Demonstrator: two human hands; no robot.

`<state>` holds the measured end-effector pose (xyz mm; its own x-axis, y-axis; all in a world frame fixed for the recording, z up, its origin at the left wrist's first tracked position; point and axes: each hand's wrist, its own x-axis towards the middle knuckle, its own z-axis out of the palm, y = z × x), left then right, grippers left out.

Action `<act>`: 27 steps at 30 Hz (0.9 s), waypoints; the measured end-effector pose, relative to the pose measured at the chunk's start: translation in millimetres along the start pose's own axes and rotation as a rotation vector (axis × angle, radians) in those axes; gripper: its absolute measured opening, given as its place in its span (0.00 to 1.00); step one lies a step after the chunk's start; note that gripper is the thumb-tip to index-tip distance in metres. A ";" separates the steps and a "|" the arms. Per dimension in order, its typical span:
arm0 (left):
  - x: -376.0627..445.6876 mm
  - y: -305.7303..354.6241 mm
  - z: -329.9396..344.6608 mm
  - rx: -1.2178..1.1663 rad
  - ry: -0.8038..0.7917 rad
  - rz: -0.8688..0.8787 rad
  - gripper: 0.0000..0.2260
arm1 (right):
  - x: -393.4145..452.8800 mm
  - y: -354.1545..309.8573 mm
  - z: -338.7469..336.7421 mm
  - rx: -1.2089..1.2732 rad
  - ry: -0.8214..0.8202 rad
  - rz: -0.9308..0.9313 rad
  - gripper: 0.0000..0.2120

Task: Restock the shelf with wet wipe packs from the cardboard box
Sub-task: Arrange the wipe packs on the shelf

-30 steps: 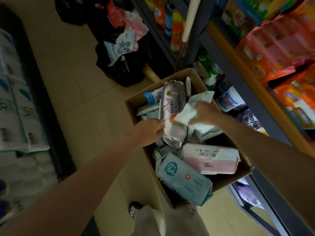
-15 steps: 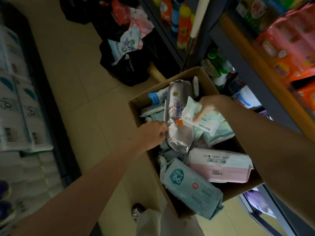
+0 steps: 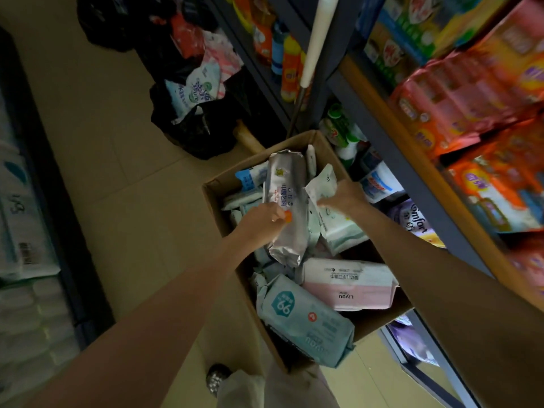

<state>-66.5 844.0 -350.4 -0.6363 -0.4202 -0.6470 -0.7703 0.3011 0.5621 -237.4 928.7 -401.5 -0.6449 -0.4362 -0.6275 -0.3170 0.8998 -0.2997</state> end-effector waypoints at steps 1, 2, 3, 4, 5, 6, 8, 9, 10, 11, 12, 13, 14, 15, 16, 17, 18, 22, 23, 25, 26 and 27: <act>2.0 0.8 -2.3 0.003 0.007 -0.005 0.12 | 3.1 0.4 0.6 -0.004 -0.013 0.027 0.31; 3.5 0.1 -4.5 0.014 0.017 0.000 0.11 | 5.1 0.5 2.2 -0.012 -0.039 0.057 0.34; 4.3 -1.7 -6.1 0.017 0.027 0.004 0.11 | 6.6 1.5 4.3 -0.024 -0.067 0.070 0.35; 5.4 -3.9 -7.4 0.009 0.033 0.004 0.11 | 6.1 2.3 6.1 -0.033 -0.092 0.077 0.34; 6.7 -6.0 -8.0 -0.012 0.036 -0.005 0.11 | 5.3 3.1 7.9 -0.032 -0.106 0.070 0.33; 8.7 -9.1 -7.5 -0.039 0.044 -0.017 0.11 | 5.6 4.1 11.0 -0.027 -0.106 0.065 0.31; 12.7 -13.8 -5.4 -0.089 0.061 -0.043 0.11 | 0.9 2.3 13.0 -0.041 -0.069 0.045 0.33; 14.4 -15.0 -5.4 -0.133 0.069 -0.058 0.11 | -0.5 -2.0 10.4 -0.026 -0.053 0.020 0.34; 15.7 -13.6 -6.1 -0.212 0.077 -0.075 0.12 | -1.1 -8.4 5.2 0.035 -0.042 -0.009 0.34; 16.7 -9.3 -7.7 -0.350 0.069 -0.130 0.14 | -2.2 -16.7 -3.2 0.133 -0.030 -0.041 0.33; 16.6 -1.6 -10.5 -0.527 0.051 -0.206 0.17 | -2.6 -26.7 -13.5 0.258 -0.016 -0.088 0.32; 17.1 6.2 -14.7 -0.713 0.024 -0.278 0.20 | -4.0 -38.8 -25.3 0.371 -0.018 -0.160 0.29; 17.3 13.5 -20.6 -0.889 0.003 -0.308 0.22 | -8.2 -53.0 -36.5 0.440 -0.061 -0.257 0.24; 18.1 18.1 -26.5 -1.051 -0.015 -0.288 0.24 | -16.0 -67.2 -45.5 0.472 -0.151 -0.364 0.18; 19.5 18.2 -30.7 -1.192 -0.009 -0.221 0.24 | -23.1 -79.7 -50.5 0.485 -0.287 -0.443 0.14; 20.6 15.2 -34.9 -1.299 0.033 -0.151 0.23 | -28.2 -88.7 -52.2 0.487 -0.423 -0.477 0.12; 19.1 10.8 -39.8 -1.345 0.109 -0.122 0.22 | -30.7 -94.0 -53.1 0.490 -0.528 -0.476 0.14; 9.2 -33.7 -53.6 -1.056 0.321 -0.265 0.17 | -7.3 -59.5 -28.2 0.555 -0.290 -0.210 0.14; 6.5 -46.1 -53.4 -0.998 0.312 -0.294 0.17 | -2.9 -42.1 -15.4 0.392 -0.167 -0.127 0.15; 0.2 -62.6 -48.9 -0.955 0.272 -0.317 0.15 | -3.9 -11.3 15.8 -0.011 -0.198 -0.045 0.16; -1.6 -67.4 -45.4 -0.958 0.255 -0.311 0.13 | -4.6 -2.5 31.7 -0.112 -0.266 -0.041 0.18; -2.2 -70.5 -42.7 -0.963 0.243 -0.302 0.11 | -4.5 1.0 45.4 -0.138 -0.298 -0.035 0.22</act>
<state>-9.1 787.1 -366.6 -0.3147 -0.5576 -0.7681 -0.4693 -0.6120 0.6365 -203.3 931.8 -431.6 -0.4071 -0.4274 -0.8072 -0.4397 0.8663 -0.2369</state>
